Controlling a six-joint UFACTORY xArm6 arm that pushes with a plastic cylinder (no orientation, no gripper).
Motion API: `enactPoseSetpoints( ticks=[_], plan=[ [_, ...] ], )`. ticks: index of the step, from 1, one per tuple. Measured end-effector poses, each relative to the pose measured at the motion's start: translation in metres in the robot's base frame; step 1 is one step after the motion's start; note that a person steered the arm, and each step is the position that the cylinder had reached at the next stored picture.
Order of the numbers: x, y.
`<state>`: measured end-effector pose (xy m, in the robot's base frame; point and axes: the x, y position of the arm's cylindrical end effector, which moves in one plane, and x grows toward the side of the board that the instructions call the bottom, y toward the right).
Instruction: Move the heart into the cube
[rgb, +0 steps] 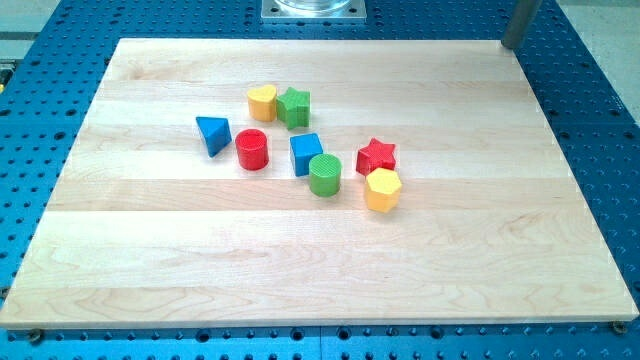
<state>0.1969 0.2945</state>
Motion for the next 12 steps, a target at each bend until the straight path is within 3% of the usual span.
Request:
enactPoseSetpoints(
  ticks=[3,5,8,9,12],
  plan=[
    [0.014,-0.27],
    [0.058,-0.344],
    [0.147,-0.373],
    [0.207,-0.381],
    [0.211,-0.377]
  ],
)
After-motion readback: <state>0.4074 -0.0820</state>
